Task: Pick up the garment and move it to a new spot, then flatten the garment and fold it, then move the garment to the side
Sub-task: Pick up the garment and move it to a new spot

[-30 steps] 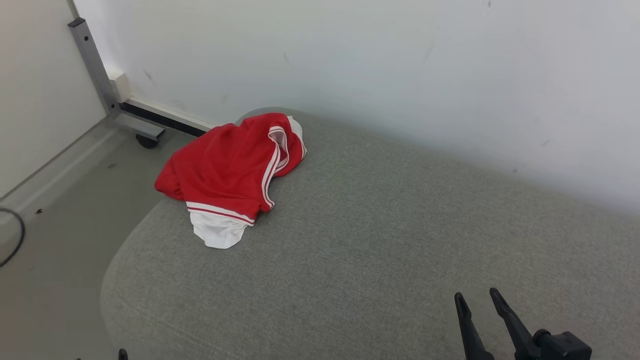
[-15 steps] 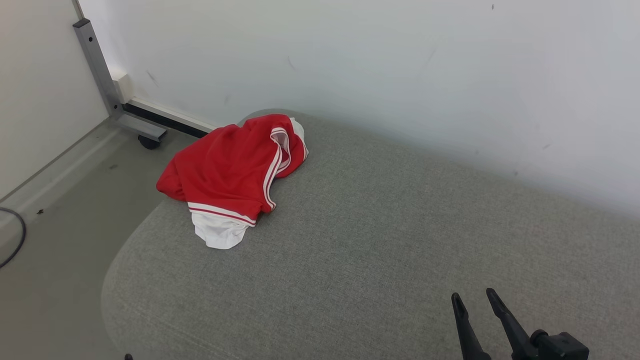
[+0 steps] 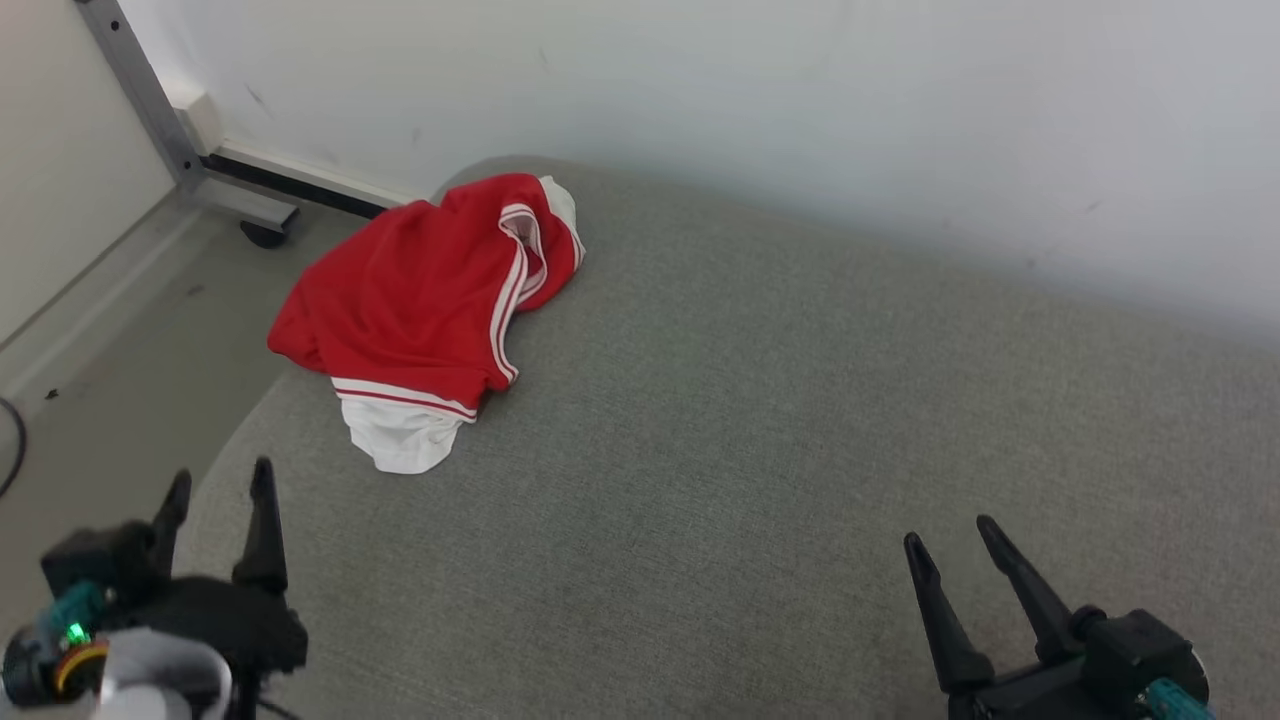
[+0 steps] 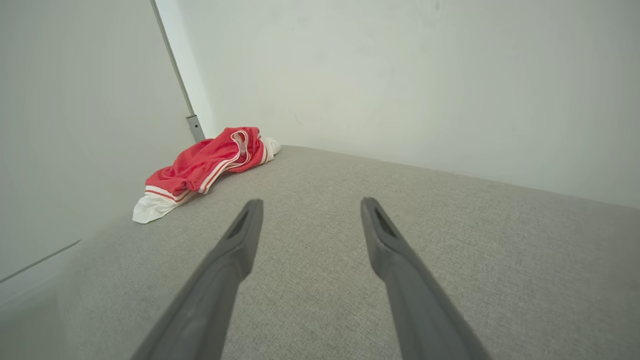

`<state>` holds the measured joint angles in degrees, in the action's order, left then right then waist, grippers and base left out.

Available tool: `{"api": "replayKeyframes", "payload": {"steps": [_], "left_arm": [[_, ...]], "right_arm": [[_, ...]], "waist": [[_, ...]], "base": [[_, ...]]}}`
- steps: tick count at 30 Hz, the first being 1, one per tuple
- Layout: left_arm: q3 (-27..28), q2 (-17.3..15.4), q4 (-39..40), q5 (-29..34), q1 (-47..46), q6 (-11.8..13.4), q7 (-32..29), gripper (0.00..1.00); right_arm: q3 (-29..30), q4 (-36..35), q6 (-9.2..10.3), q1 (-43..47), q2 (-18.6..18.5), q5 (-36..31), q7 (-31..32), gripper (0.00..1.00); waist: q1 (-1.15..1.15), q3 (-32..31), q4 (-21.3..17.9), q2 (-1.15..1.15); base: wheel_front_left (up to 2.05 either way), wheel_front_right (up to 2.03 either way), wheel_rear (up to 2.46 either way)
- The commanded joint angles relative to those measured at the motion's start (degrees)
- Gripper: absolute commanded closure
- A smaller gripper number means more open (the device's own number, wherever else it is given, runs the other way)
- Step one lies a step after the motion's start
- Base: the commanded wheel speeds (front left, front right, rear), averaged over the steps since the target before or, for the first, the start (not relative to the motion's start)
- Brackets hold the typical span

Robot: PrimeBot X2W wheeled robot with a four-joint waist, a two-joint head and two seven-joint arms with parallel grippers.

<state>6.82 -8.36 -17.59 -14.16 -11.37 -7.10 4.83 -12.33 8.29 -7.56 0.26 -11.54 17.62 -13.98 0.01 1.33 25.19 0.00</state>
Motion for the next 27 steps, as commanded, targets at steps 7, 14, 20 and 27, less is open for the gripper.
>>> {"api": "replayKeyframes", "payload": {"steps": [7, 14, 20, 27], "left_arm": [[1.60, -3.66, -3.85, -9.46, -16.15, -0.28, -11.37, 0.00], [4.86, -8.47, -5.65, -17.71, -26.56, 0.33, -23.23, 0.00], [7.81, -12.08, -6.17, -20.80, -31.29, 4.12, -31.48, 0.00], [10.41, -15.05, -4.15, -22.89, -35.13, 11.08, -40.69, 0.00]], "right_arm": [[-0.63, -4.35, 0.14, -4.63, -3.65, -1.19, 2.50, 0.00], [-2.15, -7.62, 0.14, -7.71, -5.33, -1.84, 3.70, 0.00], [-1.94, -10.22, 0.14, -8.32, -5.80, -2.37, 3.68, 0.00], [-2.30, -13.48, 0.14, -7.77, -5.96, -3.04, 4.28, 0.00]], "waist": [[-0.01, 12.97, -7.82, 0.00], [-0.01, 20.04, -12.85, 0.00], [-0.01, 23.56, -15.56, 0.00], [-0.01, 27.28, -19.12, 0.00]], "base": [[0.00, 0.00, 0.00], [0.00, 0.00, 0.00], [0.00, 0.00, 0.00], [0.00, 0.00, 0.00]]}}
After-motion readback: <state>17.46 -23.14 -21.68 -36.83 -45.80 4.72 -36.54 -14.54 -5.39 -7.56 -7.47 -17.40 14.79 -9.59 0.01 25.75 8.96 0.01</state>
